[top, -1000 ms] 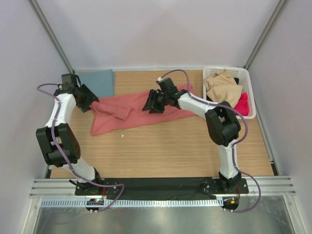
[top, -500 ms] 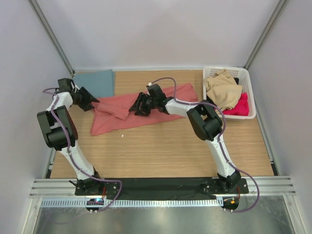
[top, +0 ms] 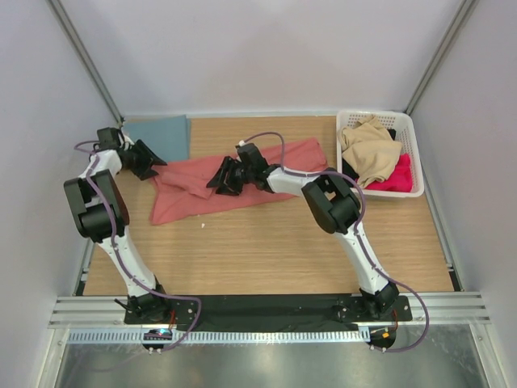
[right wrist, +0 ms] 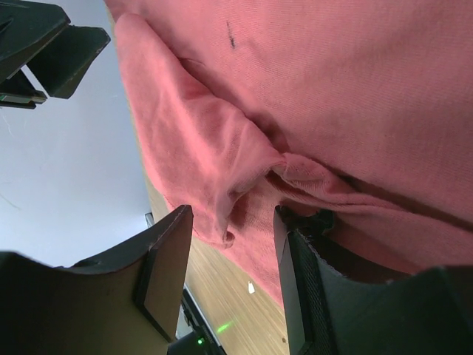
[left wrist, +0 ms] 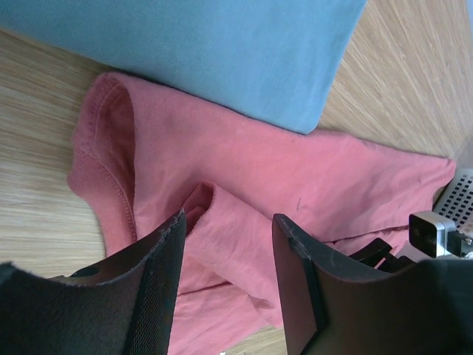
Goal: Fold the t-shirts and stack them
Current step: Fold the tshirt
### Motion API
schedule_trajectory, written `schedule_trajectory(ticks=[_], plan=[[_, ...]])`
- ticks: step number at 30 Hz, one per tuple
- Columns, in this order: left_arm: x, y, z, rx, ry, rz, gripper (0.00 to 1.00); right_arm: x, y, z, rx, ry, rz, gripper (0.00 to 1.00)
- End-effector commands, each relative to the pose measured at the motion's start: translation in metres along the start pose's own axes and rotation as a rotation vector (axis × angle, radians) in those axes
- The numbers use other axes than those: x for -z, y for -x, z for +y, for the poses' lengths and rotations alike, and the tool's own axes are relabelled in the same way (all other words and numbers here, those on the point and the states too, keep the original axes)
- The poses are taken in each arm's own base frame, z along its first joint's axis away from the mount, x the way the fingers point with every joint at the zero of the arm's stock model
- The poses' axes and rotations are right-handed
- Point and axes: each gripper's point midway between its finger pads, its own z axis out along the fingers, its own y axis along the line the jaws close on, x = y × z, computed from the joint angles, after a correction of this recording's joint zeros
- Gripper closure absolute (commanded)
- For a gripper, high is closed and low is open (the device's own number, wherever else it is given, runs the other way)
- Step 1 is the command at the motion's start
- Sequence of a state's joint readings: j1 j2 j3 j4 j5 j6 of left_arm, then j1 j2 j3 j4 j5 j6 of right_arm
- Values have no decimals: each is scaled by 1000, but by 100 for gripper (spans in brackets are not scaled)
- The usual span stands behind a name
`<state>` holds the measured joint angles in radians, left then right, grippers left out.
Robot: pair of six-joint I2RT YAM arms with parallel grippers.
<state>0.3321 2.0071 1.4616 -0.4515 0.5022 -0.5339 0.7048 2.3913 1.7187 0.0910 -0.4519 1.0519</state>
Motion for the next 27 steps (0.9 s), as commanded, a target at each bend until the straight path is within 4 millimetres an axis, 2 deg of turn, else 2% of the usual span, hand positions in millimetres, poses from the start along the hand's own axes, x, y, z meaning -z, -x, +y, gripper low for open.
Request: schedule_trajectory(ticks=[1,12,22,27], plan=[[-6,0,-6,-51,-56,12,48,-2,11,30,30,75,-43,46],[-17,-13,0,-69,-60,60,48,-11,4,31,17,81,-39,47],[-10,-25,-8,-38,-98,84,53,-16,0,35,7,90,-29,52],[1,-27,-13,-26,-94,92,60,-13,-1,43,-17,108,-18,65]])
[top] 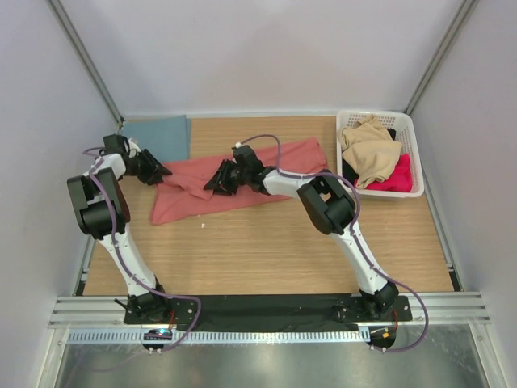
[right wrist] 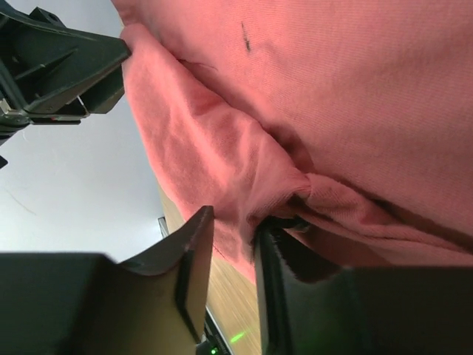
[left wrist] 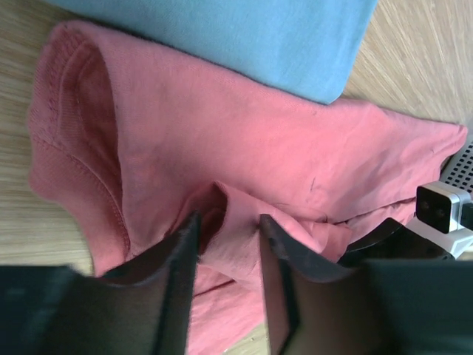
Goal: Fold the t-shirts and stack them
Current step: Fold the tshirt
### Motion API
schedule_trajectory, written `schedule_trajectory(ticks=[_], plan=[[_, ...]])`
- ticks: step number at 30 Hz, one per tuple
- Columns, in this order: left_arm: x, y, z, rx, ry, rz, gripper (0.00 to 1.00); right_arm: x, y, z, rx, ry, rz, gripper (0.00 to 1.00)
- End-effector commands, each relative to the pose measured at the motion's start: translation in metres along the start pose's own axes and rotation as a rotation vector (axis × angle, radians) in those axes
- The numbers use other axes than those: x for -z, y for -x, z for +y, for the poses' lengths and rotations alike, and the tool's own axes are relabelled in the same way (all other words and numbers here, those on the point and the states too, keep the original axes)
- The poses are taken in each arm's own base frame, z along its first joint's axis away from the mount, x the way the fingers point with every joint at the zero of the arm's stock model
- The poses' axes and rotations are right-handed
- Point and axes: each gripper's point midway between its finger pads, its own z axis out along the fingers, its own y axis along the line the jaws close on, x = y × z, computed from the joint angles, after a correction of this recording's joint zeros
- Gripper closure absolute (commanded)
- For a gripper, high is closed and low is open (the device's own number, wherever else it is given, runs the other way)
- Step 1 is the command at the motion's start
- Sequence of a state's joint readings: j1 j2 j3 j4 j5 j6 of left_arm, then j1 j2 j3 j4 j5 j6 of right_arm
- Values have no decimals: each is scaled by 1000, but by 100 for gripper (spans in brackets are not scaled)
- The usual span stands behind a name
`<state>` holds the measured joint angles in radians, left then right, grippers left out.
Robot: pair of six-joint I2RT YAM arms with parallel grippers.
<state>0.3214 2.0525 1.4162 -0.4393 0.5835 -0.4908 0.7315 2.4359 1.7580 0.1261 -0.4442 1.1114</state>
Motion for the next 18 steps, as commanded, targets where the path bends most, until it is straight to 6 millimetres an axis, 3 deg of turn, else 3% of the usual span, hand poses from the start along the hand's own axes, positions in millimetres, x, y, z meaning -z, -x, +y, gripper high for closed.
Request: schedule_trajectory(ticks=[1,5,8,12,18], plan=[[20,3,-25,-18,-52,-8,65,4,6,38,13,88,-18,67],[29,3,-32,-6,-42,20,76,13,7,51,-15,96,-4,89],[37,5,-33,2,-19,38,79,17,6,61,-66,113,42,96],[44,2,-34,13,3,67,79,22,3,70,-132,123,88,99],[49,-4,-25,36,72,102,75,30,3,66,-186,96,94,99]])
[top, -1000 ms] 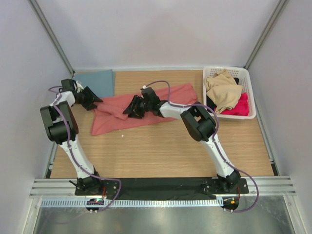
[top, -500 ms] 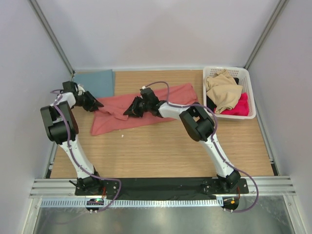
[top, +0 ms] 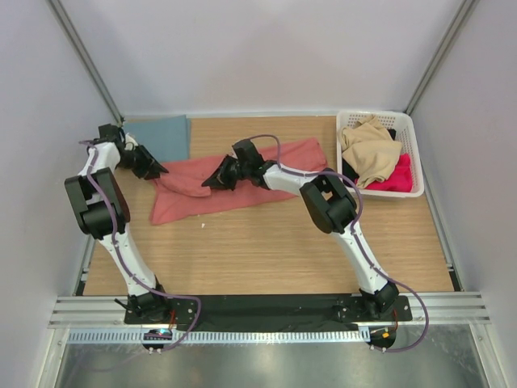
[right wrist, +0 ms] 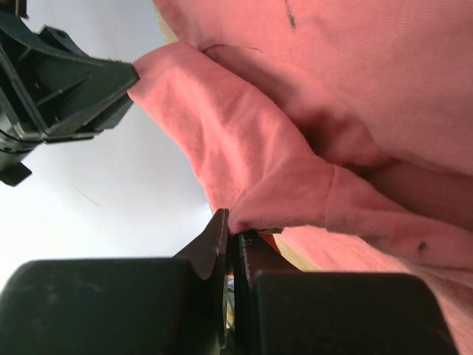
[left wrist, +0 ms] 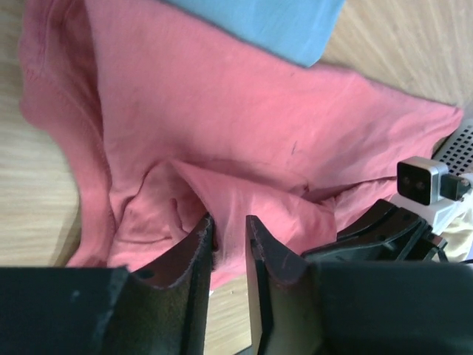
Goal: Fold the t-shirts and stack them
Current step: Fold the tshirt
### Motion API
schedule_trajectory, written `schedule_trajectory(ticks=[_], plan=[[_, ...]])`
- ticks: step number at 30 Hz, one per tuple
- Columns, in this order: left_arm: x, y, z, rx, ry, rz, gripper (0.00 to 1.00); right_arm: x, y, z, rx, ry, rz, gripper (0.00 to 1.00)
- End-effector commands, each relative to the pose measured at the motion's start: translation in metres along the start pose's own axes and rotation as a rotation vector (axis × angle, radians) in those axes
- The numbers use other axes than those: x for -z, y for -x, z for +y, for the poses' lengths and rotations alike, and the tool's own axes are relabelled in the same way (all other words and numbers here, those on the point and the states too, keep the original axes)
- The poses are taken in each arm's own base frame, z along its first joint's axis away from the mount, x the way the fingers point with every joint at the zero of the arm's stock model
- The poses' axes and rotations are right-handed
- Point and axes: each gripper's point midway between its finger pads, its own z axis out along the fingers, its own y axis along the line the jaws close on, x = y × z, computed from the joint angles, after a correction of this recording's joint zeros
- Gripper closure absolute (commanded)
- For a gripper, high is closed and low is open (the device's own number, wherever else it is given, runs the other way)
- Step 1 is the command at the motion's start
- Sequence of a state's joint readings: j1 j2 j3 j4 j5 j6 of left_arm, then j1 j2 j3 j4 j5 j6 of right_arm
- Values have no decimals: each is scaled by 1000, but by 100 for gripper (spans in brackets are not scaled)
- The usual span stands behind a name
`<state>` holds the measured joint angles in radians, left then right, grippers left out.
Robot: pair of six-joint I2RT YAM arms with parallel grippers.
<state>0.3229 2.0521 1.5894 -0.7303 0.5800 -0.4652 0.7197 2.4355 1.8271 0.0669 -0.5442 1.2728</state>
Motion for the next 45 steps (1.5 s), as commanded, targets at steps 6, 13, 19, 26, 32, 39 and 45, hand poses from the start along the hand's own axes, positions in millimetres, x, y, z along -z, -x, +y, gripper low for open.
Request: schedule_trajectory(ticks=[6,13,19,26,32,39,45], plan=[[15,-20,9,16,73,72,59,19,-6,16,-23,-40,29,98],[9,-24,14,15,64,69,50,11,0,-11,47,-119,20,90],[19,-35,10,13,51,54,46,16,-4,-4,111,-104,35,78],[23,-53,11,29,41,61,44,20,-9,-1,136,-89,52,65],[29,-57,16,27,73,47,44,18,-14,-4,146,-90,69,62],[23,-43,4,53,25,40,72,17,-9,13,116,-44,65,81],[20,-10,-12,61,-7,-13,81,16,21,15,82,-22,-24,95]])
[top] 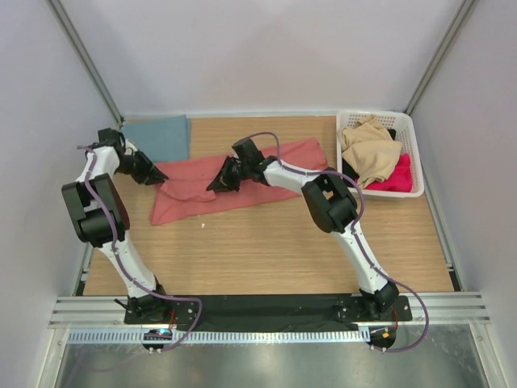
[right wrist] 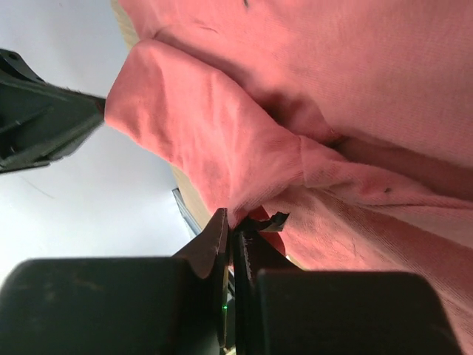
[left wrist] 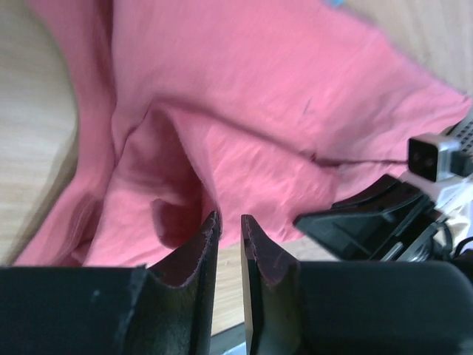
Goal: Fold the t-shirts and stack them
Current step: Fold the tshirt
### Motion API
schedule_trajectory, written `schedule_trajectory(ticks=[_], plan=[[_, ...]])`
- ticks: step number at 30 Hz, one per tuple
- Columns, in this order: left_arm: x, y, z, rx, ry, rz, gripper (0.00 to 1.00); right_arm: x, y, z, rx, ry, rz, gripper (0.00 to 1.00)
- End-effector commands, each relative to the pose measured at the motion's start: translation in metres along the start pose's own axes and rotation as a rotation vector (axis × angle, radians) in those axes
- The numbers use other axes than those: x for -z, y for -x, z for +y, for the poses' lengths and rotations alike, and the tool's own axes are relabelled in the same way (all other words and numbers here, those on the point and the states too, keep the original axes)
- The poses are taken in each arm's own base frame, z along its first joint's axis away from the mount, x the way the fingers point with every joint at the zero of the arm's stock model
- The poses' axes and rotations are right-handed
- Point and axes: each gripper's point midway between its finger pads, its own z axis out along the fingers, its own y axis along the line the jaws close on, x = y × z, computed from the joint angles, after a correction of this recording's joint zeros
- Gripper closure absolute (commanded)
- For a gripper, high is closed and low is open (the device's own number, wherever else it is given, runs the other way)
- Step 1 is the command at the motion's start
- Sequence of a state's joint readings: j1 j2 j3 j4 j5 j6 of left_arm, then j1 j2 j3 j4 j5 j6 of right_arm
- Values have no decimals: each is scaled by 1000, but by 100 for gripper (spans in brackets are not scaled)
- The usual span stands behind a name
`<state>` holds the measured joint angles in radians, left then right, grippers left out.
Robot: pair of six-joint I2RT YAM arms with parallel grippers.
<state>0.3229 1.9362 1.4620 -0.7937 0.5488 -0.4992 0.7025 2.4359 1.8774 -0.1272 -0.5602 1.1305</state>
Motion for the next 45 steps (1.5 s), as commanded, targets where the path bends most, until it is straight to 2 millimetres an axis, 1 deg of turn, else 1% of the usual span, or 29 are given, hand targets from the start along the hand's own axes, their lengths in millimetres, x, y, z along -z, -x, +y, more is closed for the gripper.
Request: schedule_trajectory(ticks=[1,2,4,5,6,9,10,11,12,13,14,15,16,17,18,19,20,21,23,24,25,27,31,32,35,42,45], plan=[[2,29,-22,-10,-63,-54,81,8,27,29,19,73,-74,95],[-3,31,-19,1,-57,-45,81,7,30,25,15,67,-79,95],[-8,37,-18,5,-50,-42,80,7,37,21,12,55,-90,95],[-11,36,-15,11,-42,-29,80,4,40,15,18,44,-95,95],[-19,37,-9,24,-30,-12,80,3,42,12,21,38,-99,95],[-30,40,-7,16,-26,1,80,0,52,3,42,17,-126,95],[-30,41,-8,10,-22,-3,79,1,57,4,53,16,-141,95],[-30,41,-7,7,-14,-7,77,1,60,1,60,13,-147,95],[-24,41,-8,-6,-7,-23,73,-1,64,-3,63,9,-148,95],[-20,44,-5,-15,26,-53,67,-2,66,-4,61,15,-148,95],[-18,39,1,-13,44,-54,59,-2,67,-3,65,24,-142,95],[-14,39,1,-26,55,-76,56,-4,67,-3,76,24,-141,93],[0,38,-4,-44,55,-110,53,-4,67,-3,78,21,-140,92],[1,31,3,-36,78,-111,49,-5,65,-2,81,29,-129,91],[6,27,2,-43,80,-119,48,-5,64,0,83,36,-123,89],[10,24,2,-47,76,-126,48,-3,65,3,88,40,-124,84],[21,20,-4,-62,62,-152,47,-1,64,6,92,45,-123,82],[19,7,2,-52,68,-128,47,1,63,9,100,51,-118,76],[26,-2,-3,-66,36,-132,47,7,60,15,118,60,-114,73],[25,-10,1,-60,36,-115,47,8,56,16,122,62,-102,70],[24,-13,1,-67,29,-110,48,12,55,20,128,67,-100,69],[22,-20,-1,-67,3,-82,50,15,52,21,129,71,-92,66],[15,-24,7,-51,25,-43,52,20,43,18,128,65,-68,63],[14,-26,10,-45,43,-38,52,22,42,20,139,66,-67,62],[15,-28,16,-49,78,-53,50,24,38,16,145,54,-55,61],[-5,-38,14,-54,73,7,51,23,36,14,144,59,-45,62],[-11,-38,10,-56,68,10,52,22,35,14,143,62,-40,63]])
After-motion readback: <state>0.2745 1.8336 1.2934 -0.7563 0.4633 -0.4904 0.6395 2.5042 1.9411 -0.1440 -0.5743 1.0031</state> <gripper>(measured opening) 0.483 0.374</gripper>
